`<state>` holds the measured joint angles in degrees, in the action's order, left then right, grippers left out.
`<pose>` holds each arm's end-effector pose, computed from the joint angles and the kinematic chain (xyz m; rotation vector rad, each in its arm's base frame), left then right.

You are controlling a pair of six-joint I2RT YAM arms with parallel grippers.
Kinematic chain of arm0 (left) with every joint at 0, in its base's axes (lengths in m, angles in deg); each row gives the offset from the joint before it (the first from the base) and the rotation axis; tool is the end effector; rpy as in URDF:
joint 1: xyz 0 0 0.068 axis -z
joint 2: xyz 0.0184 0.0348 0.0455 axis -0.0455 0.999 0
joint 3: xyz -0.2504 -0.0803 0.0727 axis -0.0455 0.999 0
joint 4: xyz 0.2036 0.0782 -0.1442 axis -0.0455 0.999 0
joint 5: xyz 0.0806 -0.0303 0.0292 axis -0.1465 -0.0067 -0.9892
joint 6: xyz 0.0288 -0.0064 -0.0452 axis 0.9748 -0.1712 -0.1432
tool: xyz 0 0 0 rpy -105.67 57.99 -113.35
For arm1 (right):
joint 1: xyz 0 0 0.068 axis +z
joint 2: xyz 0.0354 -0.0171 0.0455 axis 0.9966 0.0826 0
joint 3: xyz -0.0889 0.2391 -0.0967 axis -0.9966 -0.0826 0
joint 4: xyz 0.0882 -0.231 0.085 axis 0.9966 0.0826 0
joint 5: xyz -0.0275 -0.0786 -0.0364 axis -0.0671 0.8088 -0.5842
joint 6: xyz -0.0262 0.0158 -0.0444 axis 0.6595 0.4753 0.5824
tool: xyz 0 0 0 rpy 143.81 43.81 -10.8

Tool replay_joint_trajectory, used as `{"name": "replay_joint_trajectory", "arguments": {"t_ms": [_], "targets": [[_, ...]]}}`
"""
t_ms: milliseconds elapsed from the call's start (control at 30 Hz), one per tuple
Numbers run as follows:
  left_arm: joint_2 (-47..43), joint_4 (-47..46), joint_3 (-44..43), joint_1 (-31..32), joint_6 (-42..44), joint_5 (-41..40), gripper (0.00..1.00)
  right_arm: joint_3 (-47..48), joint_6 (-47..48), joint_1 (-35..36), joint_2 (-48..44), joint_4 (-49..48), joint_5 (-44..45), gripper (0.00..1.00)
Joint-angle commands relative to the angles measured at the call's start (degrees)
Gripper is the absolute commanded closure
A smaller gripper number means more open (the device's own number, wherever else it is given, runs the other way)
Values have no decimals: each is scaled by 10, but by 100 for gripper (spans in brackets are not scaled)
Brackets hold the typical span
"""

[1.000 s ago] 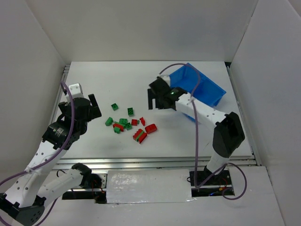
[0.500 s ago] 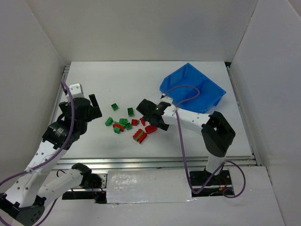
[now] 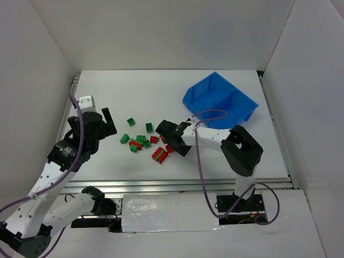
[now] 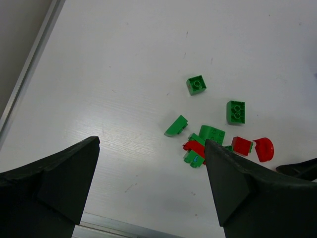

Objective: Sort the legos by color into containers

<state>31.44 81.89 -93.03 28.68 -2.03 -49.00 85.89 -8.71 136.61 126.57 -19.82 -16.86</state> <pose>0.1500 -0.0498 0.3719 -0.4643 1.9117 0.0112 0.2322 0.2641 0.1759 0.8196 2.4738 0.0770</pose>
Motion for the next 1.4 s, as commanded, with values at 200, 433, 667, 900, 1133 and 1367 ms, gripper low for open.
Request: {"name": "replay_joint_trajectory", "arguments": {"t_ms": [200, 433, 667, 900, 1133, 1367], "targets": [[-10, -26, 1, -2, 16, 5, 1, 27, -57, 6, 29, -20, 9, 32], [-11, -28, 2, -2, 17, 8, 0, 15, -83, -13, 13, -15, 47, 53], [-3, -28, 2, 0, 17, 9, 1, 10, -57, -63, -68, 10, 136, 64], [4, -28, 1, -1, 19, 12, 1, -42, 87, -187, -243, -22, 162, 62], [7, -28, -1, -2, 18, 5, 1, -56, 243, -359, -275, -74, 110, 49], [9, -28, 1, -12, 18, 7, 1, 24, 344, -409, -165, -101, 73, 32]]}}
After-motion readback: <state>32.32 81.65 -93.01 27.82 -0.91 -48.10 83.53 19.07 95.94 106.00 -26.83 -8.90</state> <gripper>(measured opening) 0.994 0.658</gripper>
